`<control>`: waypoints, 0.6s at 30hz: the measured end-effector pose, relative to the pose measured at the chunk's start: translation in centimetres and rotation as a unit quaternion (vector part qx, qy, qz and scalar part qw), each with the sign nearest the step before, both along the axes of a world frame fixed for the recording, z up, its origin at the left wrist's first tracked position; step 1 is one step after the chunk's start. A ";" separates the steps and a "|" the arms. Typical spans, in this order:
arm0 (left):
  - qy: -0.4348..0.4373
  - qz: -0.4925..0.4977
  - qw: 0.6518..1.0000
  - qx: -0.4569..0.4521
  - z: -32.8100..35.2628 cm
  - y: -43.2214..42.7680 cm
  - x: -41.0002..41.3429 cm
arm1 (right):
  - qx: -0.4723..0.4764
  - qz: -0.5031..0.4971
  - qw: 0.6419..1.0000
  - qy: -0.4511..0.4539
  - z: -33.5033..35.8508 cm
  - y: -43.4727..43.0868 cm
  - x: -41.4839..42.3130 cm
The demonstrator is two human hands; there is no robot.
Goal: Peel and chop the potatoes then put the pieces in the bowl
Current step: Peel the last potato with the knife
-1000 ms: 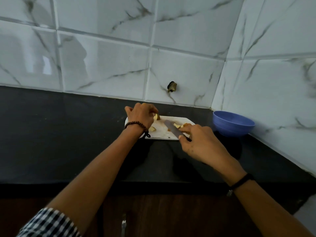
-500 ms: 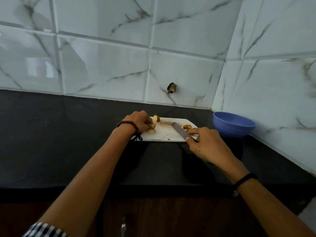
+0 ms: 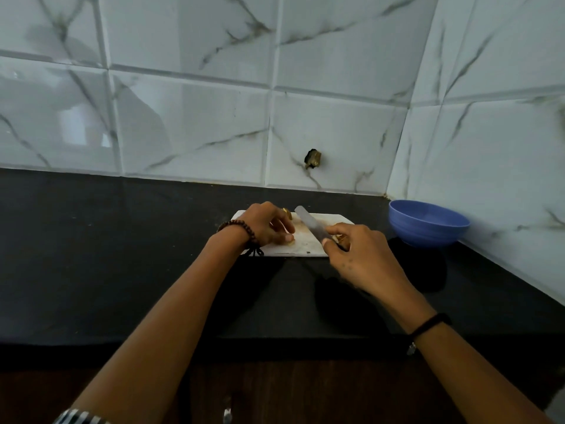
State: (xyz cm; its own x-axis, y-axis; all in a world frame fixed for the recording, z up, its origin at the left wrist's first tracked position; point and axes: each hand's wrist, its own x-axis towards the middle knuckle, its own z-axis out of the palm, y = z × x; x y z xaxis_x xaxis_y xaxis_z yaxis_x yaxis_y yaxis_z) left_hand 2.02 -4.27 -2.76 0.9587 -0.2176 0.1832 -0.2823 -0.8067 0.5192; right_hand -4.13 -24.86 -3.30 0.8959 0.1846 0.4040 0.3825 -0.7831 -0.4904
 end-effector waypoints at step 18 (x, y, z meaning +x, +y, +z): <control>0.026 0.004 0.999 0.045 -0.1 -1.0 0.2 | 0.054 -0.002 0.997 -0.046 -1.3 1.0 0.6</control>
State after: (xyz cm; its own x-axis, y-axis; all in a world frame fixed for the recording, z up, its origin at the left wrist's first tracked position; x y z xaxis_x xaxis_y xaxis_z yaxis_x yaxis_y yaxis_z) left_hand 2.18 -5.29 -2.88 0.9680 -0.2233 0.1142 -0.2507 -0.8527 0.4584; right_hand -3.54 -23.84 -4.61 0.8545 0.1314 0.5025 0.4270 -0.7287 -0.5354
